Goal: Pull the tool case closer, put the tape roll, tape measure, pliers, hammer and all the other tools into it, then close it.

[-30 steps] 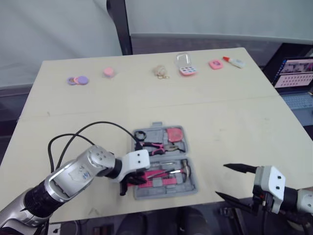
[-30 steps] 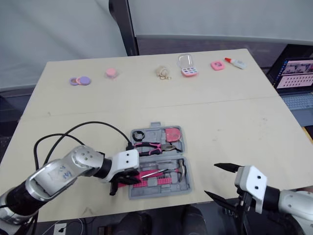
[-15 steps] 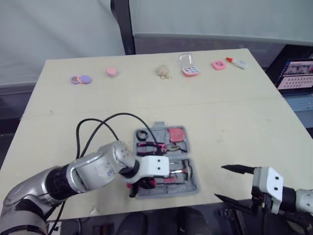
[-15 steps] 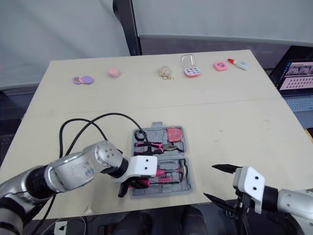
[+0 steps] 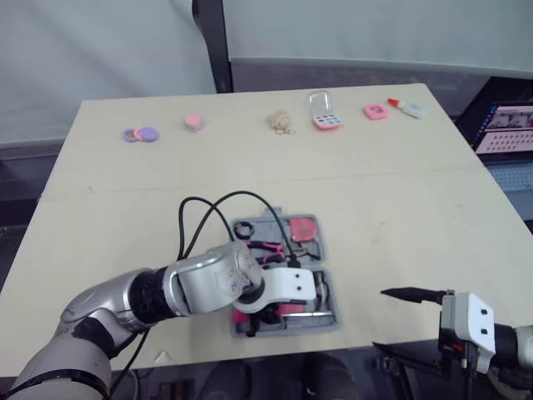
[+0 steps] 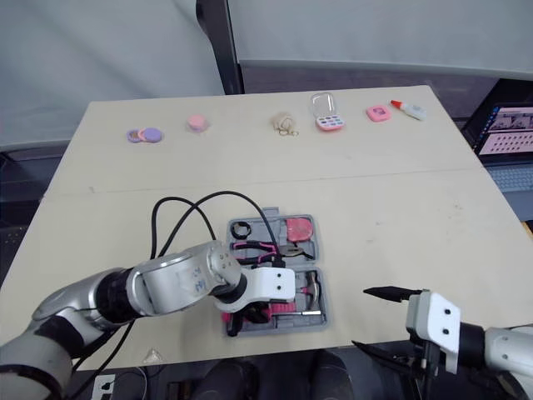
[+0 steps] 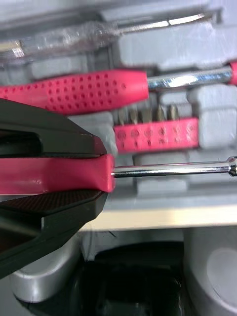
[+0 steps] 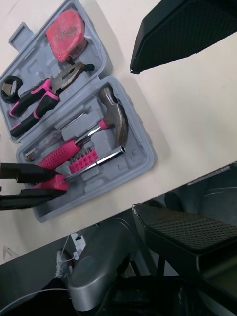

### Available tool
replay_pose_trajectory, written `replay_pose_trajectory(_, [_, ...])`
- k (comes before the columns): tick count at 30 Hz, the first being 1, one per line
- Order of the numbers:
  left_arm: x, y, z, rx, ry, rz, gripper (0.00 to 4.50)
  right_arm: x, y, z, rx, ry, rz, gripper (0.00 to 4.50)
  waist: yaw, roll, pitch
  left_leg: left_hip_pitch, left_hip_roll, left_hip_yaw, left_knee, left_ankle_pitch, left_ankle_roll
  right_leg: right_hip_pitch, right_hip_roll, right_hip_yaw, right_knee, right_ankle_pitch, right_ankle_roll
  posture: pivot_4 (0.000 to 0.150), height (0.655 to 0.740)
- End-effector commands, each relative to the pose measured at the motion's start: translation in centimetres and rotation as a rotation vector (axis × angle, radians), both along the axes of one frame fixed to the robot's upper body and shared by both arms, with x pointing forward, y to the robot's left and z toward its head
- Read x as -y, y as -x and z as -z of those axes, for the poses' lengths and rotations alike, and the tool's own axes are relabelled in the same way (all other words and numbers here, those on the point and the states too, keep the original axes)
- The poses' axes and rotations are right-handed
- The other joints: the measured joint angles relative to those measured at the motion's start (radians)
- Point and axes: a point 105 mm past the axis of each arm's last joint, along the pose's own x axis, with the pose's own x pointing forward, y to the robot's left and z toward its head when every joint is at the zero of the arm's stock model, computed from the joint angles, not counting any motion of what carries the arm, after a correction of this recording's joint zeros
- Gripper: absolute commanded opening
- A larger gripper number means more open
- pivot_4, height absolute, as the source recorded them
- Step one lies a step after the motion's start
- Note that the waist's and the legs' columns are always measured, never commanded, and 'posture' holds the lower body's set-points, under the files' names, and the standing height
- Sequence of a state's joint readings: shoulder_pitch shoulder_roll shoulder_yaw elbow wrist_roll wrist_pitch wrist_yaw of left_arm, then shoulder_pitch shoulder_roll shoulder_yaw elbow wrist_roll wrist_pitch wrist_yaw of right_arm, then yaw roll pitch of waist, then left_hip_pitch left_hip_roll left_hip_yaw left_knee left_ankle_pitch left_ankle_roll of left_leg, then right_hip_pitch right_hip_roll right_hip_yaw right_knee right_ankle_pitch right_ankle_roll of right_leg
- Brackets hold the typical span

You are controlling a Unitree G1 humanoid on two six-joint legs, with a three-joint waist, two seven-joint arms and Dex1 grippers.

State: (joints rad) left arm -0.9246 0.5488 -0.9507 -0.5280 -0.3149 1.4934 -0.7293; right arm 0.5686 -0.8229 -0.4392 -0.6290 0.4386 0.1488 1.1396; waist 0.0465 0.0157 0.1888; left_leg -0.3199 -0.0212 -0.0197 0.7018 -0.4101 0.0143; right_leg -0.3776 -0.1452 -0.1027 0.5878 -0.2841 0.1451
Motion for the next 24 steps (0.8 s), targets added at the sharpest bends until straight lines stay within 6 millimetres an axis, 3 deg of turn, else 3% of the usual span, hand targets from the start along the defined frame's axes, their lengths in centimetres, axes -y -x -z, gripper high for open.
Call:
replay_pose_trajectory(1, [0.4, 0.3, 0.0, 0.0, -0.018, 0.023, 0.51, -0.3, 0.3, -0.7, 0.041, 0.028, -0.034, 4.5, 0.0, 0.0, 0.0, 0.0, 0.0, 0.0, 0.0, 0.0, 0.0, 0.0, 0.0, 0.0, 0.0, 0.0, 0.0, 0.15, 0.74])
replay_pose_trajectory(24, [2.1, 0.2, 1.5, -0.011, -0.078, 0.037, 0.51, -0.4, 0.3, -0.6, 0.061, 0.023, 0.004, 4.5, 0.008, 0.0, 0.0, 0.0, -0.001, 0.0, 0.002, 0.0, 0.0, 0.001, 0.0, 0.0, 0.001, 0.0, 0.0, 0.15, 0.74])
